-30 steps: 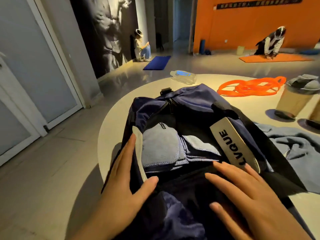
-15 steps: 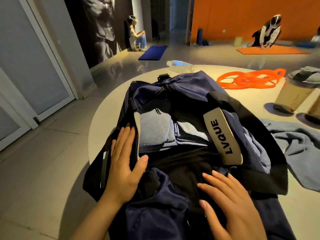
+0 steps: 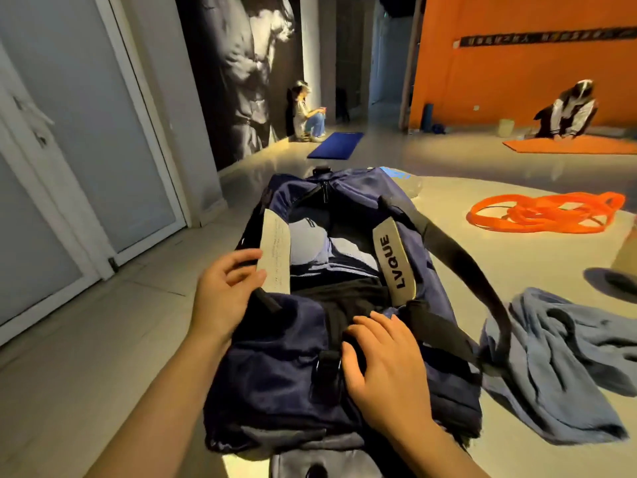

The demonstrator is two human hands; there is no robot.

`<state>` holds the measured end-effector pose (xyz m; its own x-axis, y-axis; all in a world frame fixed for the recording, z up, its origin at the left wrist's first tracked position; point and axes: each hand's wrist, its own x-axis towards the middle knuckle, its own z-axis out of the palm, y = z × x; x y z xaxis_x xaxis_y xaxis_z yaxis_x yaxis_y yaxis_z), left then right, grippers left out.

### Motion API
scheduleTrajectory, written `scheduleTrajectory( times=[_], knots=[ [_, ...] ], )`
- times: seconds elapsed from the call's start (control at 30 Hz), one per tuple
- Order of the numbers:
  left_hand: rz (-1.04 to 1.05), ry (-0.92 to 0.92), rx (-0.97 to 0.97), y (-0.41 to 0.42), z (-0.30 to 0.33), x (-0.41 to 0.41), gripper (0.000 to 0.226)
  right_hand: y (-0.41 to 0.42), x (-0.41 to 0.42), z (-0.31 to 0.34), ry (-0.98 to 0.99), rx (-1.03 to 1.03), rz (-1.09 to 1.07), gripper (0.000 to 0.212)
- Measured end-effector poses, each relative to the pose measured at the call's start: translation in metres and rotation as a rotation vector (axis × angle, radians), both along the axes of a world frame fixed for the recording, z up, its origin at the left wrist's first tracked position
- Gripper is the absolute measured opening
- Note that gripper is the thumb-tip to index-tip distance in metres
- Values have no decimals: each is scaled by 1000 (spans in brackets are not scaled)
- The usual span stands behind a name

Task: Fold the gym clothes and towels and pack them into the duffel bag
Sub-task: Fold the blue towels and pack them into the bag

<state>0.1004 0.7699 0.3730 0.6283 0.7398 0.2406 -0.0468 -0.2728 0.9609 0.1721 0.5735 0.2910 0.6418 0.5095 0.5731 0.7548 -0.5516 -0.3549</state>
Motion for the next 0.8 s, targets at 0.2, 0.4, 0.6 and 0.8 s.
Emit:
scheduleTrajectory(
  times=[0.2, 0.4, 0.6, 0.8],
  knots=[
    [7, 98, 159, 6, -41, 7, 35, 33, 28, -1, -33, 3, 7, 27],
    [75, 223, 417, 11, -54, 10, 39, 40, 32, -1, -39, -39, 2, 32],
    [199, 227, 807, -42, -51, -10, 45, 11, 8, -14, 41, -68, 82, 49],
    [-116, 509, 1095, -136, -117, -22, 55, -73, -9, -24, 174, -174, 129, 53]
  ],
)
